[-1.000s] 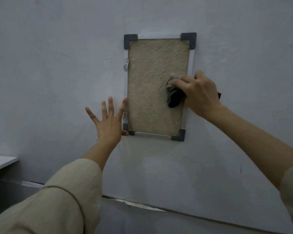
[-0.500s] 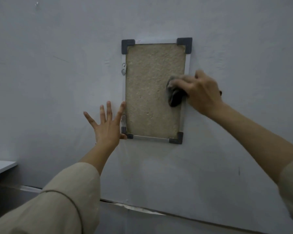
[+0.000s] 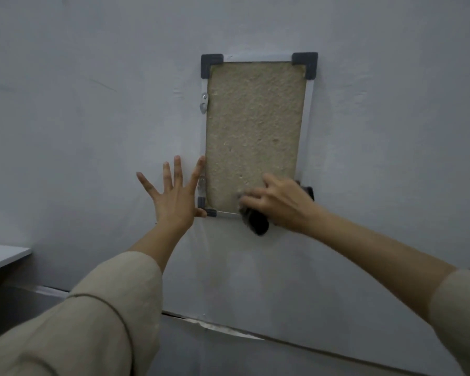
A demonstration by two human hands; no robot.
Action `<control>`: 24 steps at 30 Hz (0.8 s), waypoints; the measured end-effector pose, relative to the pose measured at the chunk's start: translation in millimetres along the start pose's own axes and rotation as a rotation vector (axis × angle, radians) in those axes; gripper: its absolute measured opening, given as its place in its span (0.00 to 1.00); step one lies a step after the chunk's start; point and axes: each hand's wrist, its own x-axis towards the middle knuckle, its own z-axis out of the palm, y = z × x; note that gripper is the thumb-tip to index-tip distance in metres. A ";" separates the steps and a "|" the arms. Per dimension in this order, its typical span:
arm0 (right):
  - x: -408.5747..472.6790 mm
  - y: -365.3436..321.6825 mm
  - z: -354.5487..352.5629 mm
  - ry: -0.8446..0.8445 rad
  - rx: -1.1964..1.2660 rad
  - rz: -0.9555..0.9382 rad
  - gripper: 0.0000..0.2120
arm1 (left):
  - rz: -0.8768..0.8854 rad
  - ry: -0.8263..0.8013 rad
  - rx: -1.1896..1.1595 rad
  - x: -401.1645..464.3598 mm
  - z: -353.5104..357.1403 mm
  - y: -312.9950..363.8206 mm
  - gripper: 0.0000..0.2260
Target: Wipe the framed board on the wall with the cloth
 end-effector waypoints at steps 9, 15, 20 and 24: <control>47.5 11.2 -13.5 0.112 -0.027 0.289 0.11 | 0.010 0.010 -0.010 0.2 -0.9 -1.7 0.52; 40.3 -36.1 8.3 -0.185 0.020 -0.099 0.05 | 0.001 0.006 -0.013 0.7 -1.7 -2.2 0.52; 85.4 15.7 -14.8 -0.058 -0.165 0.095 0.09 | 0.012 0.005 -0.028 -0.1 -1.4 -3.9 0.52; 75.8 -1.7 -0.4 -0.059 -0.089 0.105 0.06 | 0.018 0.007 -0.026 0.7 -1.2 -4.2 0.53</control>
